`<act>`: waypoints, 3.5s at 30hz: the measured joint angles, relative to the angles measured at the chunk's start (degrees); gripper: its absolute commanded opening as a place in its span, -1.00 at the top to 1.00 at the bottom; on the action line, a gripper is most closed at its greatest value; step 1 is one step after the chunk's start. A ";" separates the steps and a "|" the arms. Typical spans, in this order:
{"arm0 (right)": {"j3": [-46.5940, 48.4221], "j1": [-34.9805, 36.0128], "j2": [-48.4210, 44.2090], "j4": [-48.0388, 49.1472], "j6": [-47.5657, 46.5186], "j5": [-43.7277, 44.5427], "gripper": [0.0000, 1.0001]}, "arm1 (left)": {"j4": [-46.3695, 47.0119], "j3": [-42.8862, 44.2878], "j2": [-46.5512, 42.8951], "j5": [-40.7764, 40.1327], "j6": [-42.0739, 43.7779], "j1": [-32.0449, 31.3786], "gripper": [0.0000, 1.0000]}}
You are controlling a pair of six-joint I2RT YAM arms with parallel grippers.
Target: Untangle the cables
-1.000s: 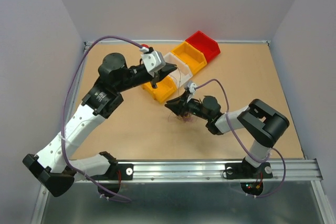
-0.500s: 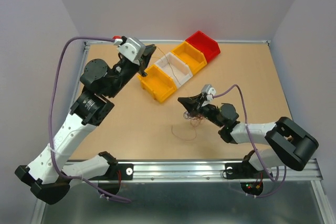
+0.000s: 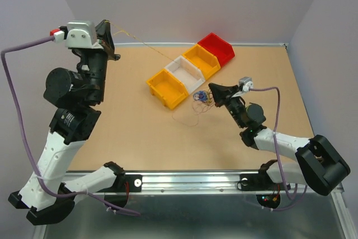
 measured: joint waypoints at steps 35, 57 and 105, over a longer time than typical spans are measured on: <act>-2.80 -25.40 -4.44 -35.69 22.75 25.09 -0.81 | 4.11 -9.09 -7.96 7.85 -6.16 1.44 1.00; 5.70 3.96 -5.55 -21.81 2.49 -25.59 -1.00 | -0.28 -6.32 3.69 33.38 -6.71 1.49 1.00; 46.86 22.58 53.18 1.60 2.95 24.92 0.09 | -10.78 10.23 0.24 26.97 -6.40 -3.50 1.00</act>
